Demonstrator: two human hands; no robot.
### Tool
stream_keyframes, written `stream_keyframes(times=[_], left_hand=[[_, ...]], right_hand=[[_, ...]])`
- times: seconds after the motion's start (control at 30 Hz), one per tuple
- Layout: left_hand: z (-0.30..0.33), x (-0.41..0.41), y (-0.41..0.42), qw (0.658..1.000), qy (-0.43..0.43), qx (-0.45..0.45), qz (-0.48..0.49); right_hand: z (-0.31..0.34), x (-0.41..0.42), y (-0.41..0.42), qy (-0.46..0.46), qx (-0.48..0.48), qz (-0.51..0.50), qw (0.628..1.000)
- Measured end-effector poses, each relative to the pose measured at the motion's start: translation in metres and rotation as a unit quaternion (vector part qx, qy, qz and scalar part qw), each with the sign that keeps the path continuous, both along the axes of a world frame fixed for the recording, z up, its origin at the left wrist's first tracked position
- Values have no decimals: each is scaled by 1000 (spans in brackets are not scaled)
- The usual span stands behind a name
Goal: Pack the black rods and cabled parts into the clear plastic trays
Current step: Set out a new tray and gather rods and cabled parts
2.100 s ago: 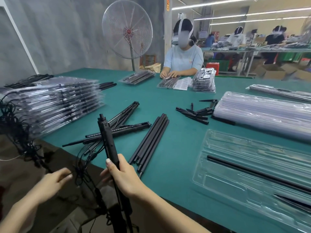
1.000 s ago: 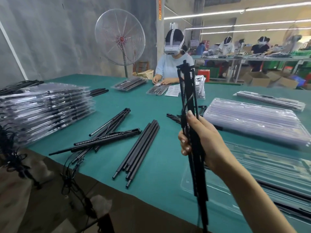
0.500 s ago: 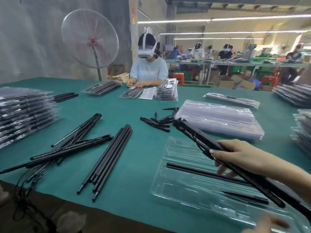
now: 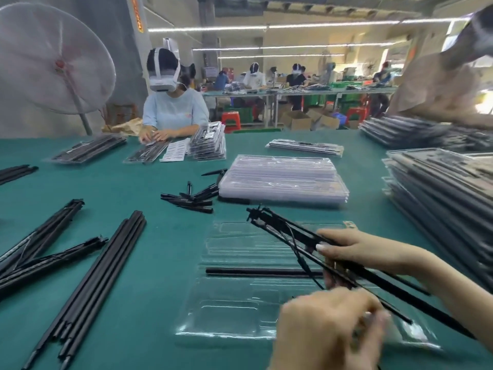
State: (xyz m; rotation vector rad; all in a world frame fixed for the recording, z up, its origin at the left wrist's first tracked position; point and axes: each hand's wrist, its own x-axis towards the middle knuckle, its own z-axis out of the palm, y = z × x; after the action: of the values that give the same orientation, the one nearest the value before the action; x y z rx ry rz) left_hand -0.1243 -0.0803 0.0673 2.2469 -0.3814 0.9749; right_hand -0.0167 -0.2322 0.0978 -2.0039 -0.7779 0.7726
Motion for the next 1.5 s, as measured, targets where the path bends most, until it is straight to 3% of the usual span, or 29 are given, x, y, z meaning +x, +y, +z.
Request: stream_keyframes(times=[0.07, 0.17, 0.2, 0.33, 0.5, 0.6, 1.0, 1.17, 1.27, 1.37, 1.43, 1.5], left_hand=[[14, -31, 23, 999, 32, -22, 3], [18, -12, 66, 985, 27, -127, 113], [15, -5, 76, 978, 72, -158, 118], [14, 15, 112, 931, 237, -277, 2], [3, 19, 111, 887, 276, -359, -82], [-3, 19, 113, 876, 298, -370, -81], [-12, 12, 116, 895, 289, -331, -83], [-12, 7, 116, 890, 308, -330, -68], [-14, 8, 117, 892, 303, -334, -36], [-17, 11, 119, 882, 297, -366, 8], [-16, 11, 123, 863, 296, -408, 26], [-13, 9, 129, 842, 288, -455, 27]], right_hand=[[1, 3, 0, 23, 19, 8, 1000], [1, 7, 2, 92, 30, 53, 994], [0, 8, 3, 89, 22, 61, 994], [-3, 11, 9, 78, 10, 84, 993], [-11, 7, 19, 82, 19, 82, 993], [-15, 4, 21, 77, 35, 63, 994], [-24, 0, 28, -53, -17, 63, 996], [-24, 0, 28, -53, -32, 69, 996], [-21, -2, 35, -164, -32, 60, 984], [-25, -7, 37, -384, -124, 3, 915], [-28, -26, 38, -521, -69, -94, 846], [-33, -51, 38, -560, 33, -142, 816]])
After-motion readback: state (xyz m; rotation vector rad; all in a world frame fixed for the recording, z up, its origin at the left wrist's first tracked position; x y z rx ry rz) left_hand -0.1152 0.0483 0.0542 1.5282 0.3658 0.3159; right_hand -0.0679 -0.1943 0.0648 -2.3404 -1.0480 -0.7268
